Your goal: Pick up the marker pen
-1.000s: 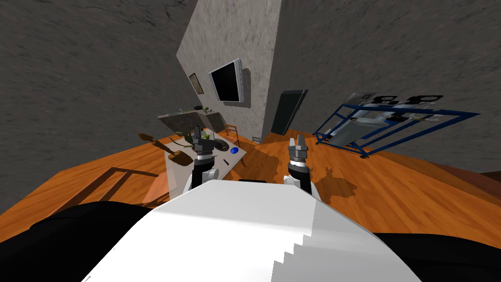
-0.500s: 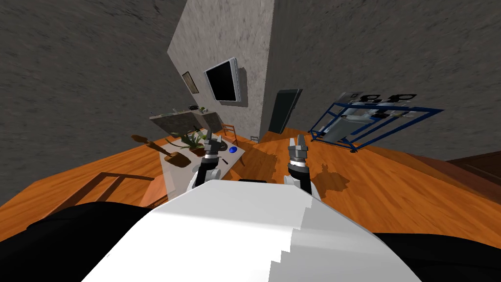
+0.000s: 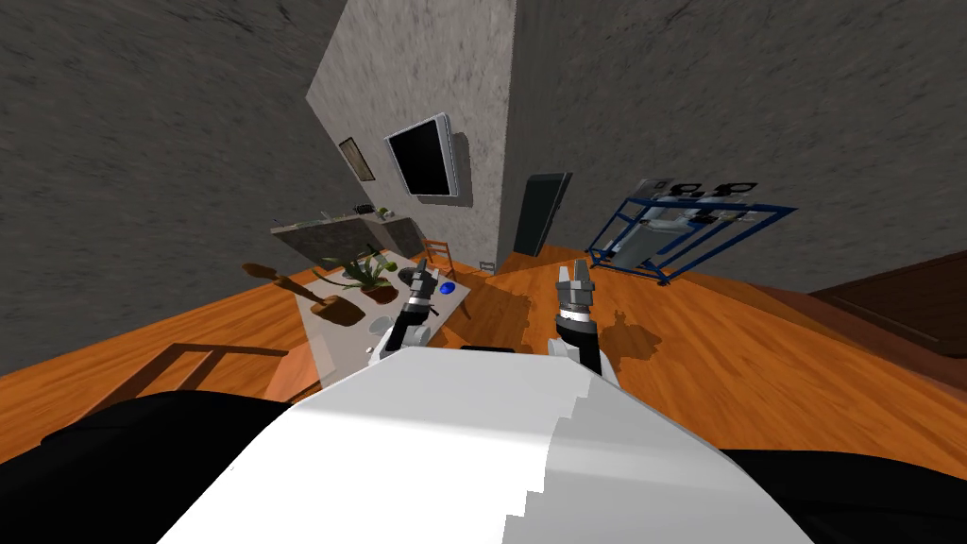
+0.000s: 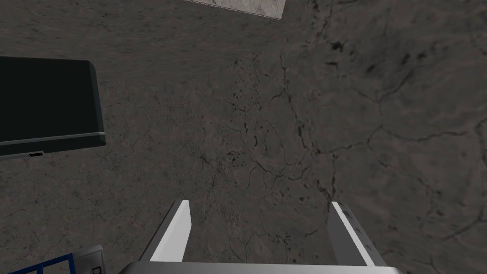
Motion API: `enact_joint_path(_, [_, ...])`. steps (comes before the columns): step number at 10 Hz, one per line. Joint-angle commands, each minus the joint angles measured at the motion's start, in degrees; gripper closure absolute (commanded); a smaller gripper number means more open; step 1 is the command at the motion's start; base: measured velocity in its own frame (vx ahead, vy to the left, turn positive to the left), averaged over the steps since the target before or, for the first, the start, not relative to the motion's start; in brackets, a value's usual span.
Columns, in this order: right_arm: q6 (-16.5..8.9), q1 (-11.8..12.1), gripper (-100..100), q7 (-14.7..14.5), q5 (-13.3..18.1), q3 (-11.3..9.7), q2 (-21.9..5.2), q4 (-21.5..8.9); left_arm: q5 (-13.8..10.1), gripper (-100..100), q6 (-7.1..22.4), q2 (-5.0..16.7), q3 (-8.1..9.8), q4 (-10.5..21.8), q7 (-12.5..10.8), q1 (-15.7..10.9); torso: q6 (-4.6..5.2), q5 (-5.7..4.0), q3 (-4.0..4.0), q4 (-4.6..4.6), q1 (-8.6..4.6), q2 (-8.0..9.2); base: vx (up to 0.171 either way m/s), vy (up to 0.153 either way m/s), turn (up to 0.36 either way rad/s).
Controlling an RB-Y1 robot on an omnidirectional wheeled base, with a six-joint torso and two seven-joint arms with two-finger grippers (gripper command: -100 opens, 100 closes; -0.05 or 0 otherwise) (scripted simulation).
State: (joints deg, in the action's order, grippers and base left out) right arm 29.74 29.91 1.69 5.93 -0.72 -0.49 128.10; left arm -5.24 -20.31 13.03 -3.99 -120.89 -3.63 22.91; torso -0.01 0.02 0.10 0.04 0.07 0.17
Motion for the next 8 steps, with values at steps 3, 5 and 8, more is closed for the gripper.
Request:
enact_joint_path(3, [0.0, 0.0, 0, 0.0, 0.0, 0.0, 0.0, 0.0, -2.7, -100, 2.8, 3.0, -2.78, 5.6, 1.4, -1.8, -0.01, 0.0, -0.01, 0.0, 0.0, -0.01, -0.047, 0.007, -0.087])
enact_joint_path(5, [0.0, 0.0, 0, 0.0, 0.0, 0.0, 0.0, 0.0, -4.1, -100, 4.3, 4.4, -4.06, 8.2, 2.2, -2.7, 0.02, 0.0, 0.02, 0.0, 0.0, 0.04, -0.059, 0.012, -0.117])
enact_joint_path(8, [0.0, 0.0, 0, 0.0, 0.0, 0.0, 0.0, 0.0, -7.0, -100, 7.7, 7.2, -6.6, 12.9, 3.8, -4.4, -0.01, 0.0, -0.02, -0.01, 0.01, -0.04, -0.041, 0.007, -0.098])
